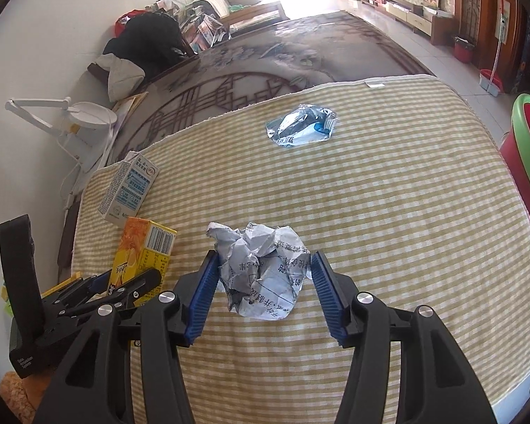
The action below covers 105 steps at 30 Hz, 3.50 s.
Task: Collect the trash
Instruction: 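Lift the yellow juice box and crumpled white paper off the table, then carry the juice box and crumpled paper over the red bucket and open both tools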
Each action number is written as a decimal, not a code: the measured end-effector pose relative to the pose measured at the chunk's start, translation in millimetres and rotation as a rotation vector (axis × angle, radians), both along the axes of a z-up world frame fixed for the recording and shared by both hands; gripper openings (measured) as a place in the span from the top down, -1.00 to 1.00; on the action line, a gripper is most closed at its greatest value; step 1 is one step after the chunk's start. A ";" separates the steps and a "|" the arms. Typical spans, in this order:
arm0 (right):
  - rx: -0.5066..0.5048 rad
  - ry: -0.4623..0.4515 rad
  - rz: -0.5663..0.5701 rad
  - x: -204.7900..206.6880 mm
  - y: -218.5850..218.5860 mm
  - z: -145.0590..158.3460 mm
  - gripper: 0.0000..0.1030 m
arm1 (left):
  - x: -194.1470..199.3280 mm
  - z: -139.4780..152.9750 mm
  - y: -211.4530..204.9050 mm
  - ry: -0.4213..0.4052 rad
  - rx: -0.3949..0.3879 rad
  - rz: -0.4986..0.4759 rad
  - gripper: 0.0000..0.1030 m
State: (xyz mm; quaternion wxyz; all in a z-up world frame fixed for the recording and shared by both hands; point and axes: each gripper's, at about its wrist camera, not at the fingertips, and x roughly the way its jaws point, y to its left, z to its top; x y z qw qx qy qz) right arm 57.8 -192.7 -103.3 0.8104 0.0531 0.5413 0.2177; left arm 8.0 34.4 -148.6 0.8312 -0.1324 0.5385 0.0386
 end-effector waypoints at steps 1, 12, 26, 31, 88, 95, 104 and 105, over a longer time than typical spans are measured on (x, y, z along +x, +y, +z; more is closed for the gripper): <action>0.008 0.010 0.000 0.5 -1.2 -1.3 -0.02 | -0.2 0.4 -0.5 0.000 0.001 0.002 -0.15; 0.020 0.003 0.004 2.7 -17.6 0.4 -0.03 | 2.0 3.3 -18.9 0.002 0.013 0.002 -0.15; 0.041 -0.011 0.035 15.2 -61.0 9.0 -0.05 | 9.8 8.3 -67.4 0.002 0.023 0.024 -0.15; 0.045 -0.034 0.055 22.5 -83.2 16.9 -0.05 | 16.9 13.6 -95.6 -0.008 0.027 0.024 -0.15; -0.044 -0.219 -0.388 83.6 -357.3 47.6 -0.06 | 137.8 89.3 -345.2 -0.193 0.029 -0.361 -0.15; -0.062 -0.234 -0.518 79.0 -396.4 50.9 -0.59 | 166.3 92.6 -402.4 -0.207 -0.012 -0.491 -0.15; -0.036 -0.228 -0.661 46.1 -436.4 56.2 -0.62 | 172.1 83.9 -439.2 -0.174 -0.060 -0.601 -0.54; -0.035 -0.227 -0.662 43.5 -435.8 55.8 -0.62 | 168.8 84.7 -437.4 -0.178 -0.057 -0.602 -0.54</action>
